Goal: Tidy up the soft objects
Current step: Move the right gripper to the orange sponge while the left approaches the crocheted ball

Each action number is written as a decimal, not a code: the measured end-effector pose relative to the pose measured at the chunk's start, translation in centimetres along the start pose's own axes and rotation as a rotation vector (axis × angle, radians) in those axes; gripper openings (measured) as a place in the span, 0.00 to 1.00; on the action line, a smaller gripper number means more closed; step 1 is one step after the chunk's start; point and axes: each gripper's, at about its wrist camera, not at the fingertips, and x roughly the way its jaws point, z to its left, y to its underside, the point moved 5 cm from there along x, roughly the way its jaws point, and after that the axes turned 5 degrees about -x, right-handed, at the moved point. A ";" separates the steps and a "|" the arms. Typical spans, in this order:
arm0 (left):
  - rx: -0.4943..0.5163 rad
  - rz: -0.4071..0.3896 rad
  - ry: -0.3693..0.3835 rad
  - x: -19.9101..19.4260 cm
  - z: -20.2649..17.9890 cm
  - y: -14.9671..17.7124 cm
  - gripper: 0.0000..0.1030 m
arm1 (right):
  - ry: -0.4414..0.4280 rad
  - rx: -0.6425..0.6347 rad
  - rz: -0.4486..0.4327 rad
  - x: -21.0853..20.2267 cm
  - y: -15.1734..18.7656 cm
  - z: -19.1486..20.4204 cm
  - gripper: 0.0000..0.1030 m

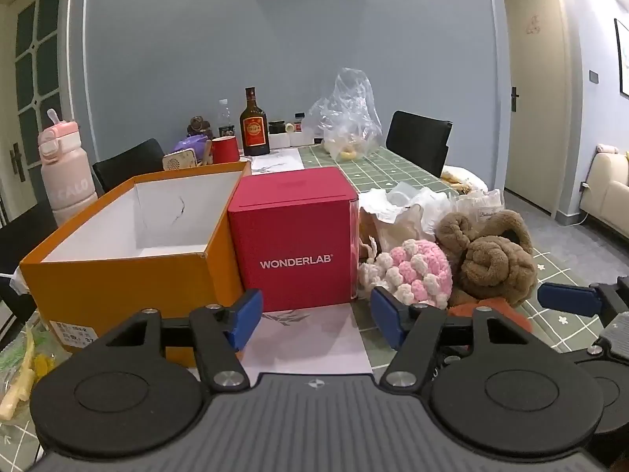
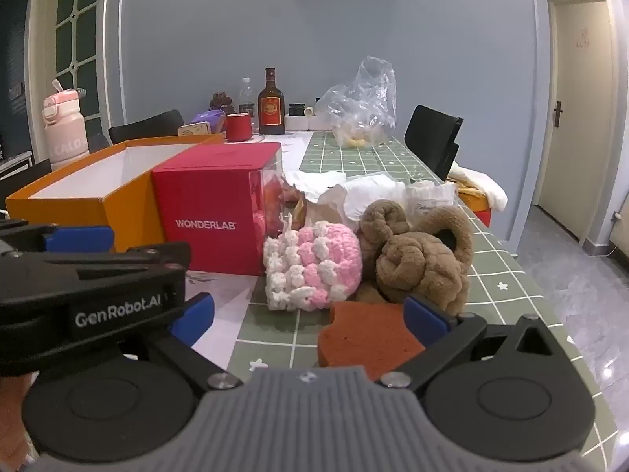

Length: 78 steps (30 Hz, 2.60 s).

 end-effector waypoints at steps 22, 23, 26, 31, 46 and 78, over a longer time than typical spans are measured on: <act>0.070 -0.057 -0.031 -0.2 -0.6 0.7 0.73 | 0.023 -0.028 0.000 0.1 0.9 0.3 0.97; 0.065 -0.055 -0.021 -0.2 -0.5 0.7 0.73 | 0.018 -0.019 -0.001 0.1 0.9 0.3 0.97; 0.016 -0.041 0.005 -0.2 -0.1 0.8 0.73 | -0.004 0.000 -0.002 0.0 0.8 0.3 0.97; -0.025 -0.051 0.036 -0.4 0.4 0.8 0.72 | -0.015 0.020 -0.010 -0.1 0.7 0.5 0.97; -0.065 -0.093 0.001 -1.2 1.3 0.9 0.94 | -0.061 0.027 -0.007 -0.7 0.6 1.5 0.97; -0.020 -0.120 -0.017 -3.7 0.3 0.9 1.00 | -0.067 -0.012 -0.064 -3.7 0.6 2.2 0.97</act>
